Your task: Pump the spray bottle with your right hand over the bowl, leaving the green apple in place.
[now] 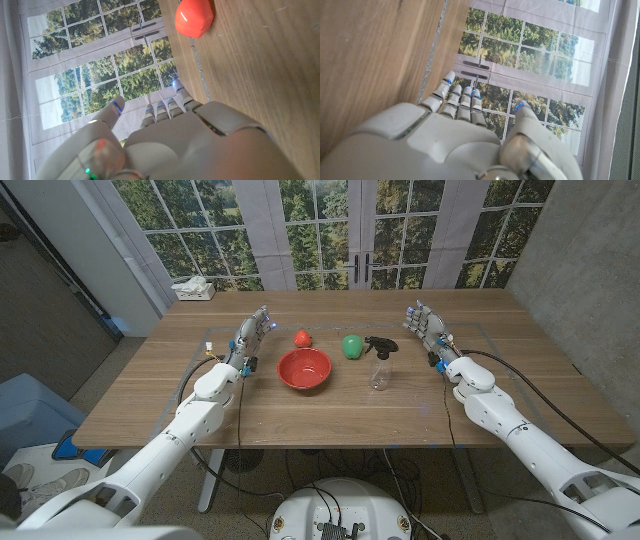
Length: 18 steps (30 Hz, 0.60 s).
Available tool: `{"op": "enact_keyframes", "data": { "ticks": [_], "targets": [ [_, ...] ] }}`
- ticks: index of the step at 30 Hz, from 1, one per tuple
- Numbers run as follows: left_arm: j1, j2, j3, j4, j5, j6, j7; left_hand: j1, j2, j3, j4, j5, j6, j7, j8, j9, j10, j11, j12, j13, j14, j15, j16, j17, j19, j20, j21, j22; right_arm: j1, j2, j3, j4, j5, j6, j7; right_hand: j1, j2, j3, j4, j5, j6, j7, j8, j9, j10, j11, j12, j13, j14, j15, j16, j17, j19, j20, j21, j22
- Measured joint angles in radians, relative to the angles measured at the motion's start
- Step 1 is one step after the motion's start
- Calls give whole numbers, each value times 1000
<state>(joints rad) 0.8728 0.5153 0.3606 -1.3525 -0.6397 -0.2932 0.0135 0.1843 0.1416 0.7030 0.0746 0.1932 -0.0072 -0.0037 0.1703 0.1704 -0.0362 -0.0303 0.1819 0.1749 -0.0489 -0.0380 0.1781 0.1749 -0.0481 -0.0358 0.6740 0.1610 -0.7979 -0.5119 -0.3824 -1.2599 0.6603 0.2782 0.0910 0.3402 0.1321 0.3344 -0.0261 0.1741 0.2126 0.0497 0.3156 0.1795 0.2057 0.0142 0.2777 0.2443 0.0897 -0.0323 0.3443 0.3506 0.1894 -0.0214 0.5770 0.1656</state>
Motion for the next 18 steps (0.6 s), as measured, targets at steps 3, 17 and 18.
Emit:
{"op": "enact_keyframes", "data": {
  "ticks": [3, 17, 18],
  "targets": [
    [13, 4, -5, -21, 3, 0, 21, 1, 1, 1, 1, 0, 0, 0, 0, 0, 0, 0, 0, 0, 0, 0, 0, 0, 0, 0, 0, 0, 15, 0, -5, 17, 1, 0, 28, 5, 5, 3, -3, 0, 5, 5, 0, 0, 0, 0, 0, 0, 5, 5, 0, -2, 4, 4, 0, 0],
    [32, 14, -13, -51, 4, 5, 36, 1, 1, 1, 1, 0, 0, 0, 4, 0, 4, -4, 0, 0, 0, 0, 0, 0, 0, 0, -5, 0, 16, 1, -10, 29, -11, 43, 60, 6, -18, -4, -31, 4, 18, 18, -9, 5, 16, 16, 0, -8, 29, 22, 0, -21, 28, 14, -2, 0],
    [33, 14, -13, -53, 3, 5, 36, 1, 1, 1, 1, 0, 0, 0, 4, 0, 4, -4, 0, 0, 0, 0, 0, 0, 0, 0, -5, 0, 8, -2, -10, 19, -16, 50, 54, 6, -18, -7, -35, 4, 18, 18, -9, 5, 16, 16, 0, -9, 29, 22, 0, -22, 28, 14, -4, 0]
  ]
}}
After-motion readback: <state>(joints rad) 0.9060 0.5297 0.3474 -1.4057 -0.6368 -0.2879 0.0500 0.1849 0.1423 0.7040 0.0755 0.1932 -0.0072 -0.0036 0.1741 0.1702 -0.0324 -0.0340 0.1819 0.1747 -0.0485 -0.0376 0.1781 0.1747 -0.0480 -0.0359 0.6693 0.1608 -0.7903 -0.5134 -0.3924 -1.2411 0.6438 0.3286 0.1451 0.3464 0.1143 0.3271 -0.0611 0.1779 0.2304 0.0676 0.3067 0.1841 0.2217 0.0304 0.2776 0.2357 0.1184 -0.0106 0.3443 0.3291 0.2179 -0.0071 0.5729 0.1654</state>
